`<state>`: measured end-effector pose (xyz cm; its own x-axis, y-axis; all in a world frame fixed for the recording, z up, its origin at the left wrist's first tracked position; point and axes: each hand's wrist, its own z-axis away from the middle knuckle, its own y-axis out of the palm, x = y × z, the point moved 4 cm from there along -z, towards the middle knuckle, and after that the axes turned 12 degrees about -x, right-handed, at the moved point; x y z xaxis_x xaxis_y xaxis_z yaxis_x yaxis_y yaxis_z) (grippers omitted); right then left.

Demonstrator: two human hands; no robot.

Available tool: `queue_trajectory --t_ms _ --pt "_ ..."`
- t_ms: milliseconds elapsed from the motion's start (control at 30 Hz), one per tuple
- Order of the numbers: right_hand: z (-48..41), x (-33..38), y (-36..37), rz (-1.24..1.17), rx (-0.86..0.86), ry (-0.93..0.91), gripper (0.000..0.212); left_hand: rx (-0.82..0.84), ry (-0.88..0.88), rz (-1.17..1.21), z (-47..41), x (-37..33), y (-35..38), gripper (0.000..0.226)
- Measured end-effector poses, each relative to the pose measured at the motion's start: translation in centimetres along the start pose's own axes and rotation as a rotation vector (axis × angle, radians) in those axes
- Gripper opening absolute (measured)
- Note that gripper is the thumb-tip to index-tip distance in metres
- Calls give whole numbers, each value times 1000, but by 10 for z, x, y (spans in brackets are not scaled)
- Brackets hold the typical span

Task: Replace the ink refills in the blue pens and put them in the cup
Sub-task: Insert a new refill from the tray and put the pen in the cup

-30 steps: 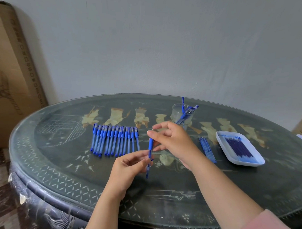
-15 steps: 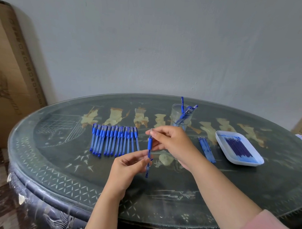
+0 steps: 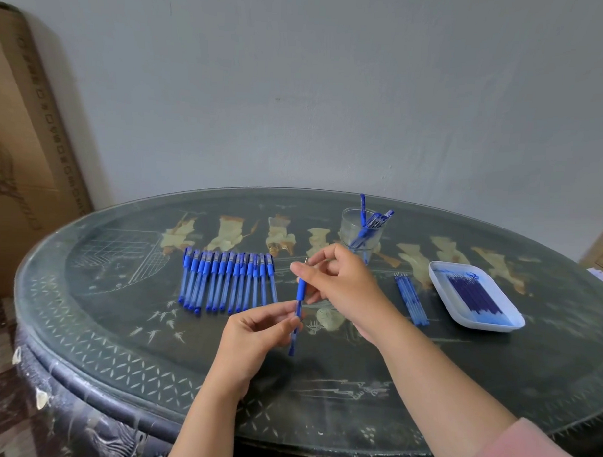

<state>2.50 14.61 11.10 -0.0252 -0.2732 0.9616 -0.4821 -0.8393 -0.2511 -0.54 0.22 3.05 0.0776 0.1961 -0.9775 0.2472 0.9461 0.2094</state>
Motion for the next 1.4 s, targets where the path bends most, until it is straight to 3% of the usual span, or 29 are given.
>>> queue_trajectory --t_ms 133,233,400,567,900,1067,1200,1300,1400 --pt "1 4 0 -19 81 -36 17 -10 -13 22 0 -1 0 24" --pt "0 3 -1 53 35 -54 5 0 -12 2 0 -1 1 23" --pt "-3 -2 -2 70 -59 -55 26 13 0 -26 0 -2 2 23" --pt "-2 0 -1 -69 30 -5 19 9 -6 -2 -1 0 1 24" --pt "-2 -2 -3 96 -30 -95 12 -13 7 -43 0 1 1 23" --pt "-2 -1 1 155 -35 -128 15 -27 0 -33 0 1 0 22" --pt "-6 -12 -3 12 -45 -21 25 -97 7 70 -2 1 -4 21" --pt "-9 -39 -5 369 -59 -131 23 -150 -1 152 -3 0 -6 20" --pt "-2 -65 6 654 136 -226 39 -167 -7 172 -3 0 -7 20"
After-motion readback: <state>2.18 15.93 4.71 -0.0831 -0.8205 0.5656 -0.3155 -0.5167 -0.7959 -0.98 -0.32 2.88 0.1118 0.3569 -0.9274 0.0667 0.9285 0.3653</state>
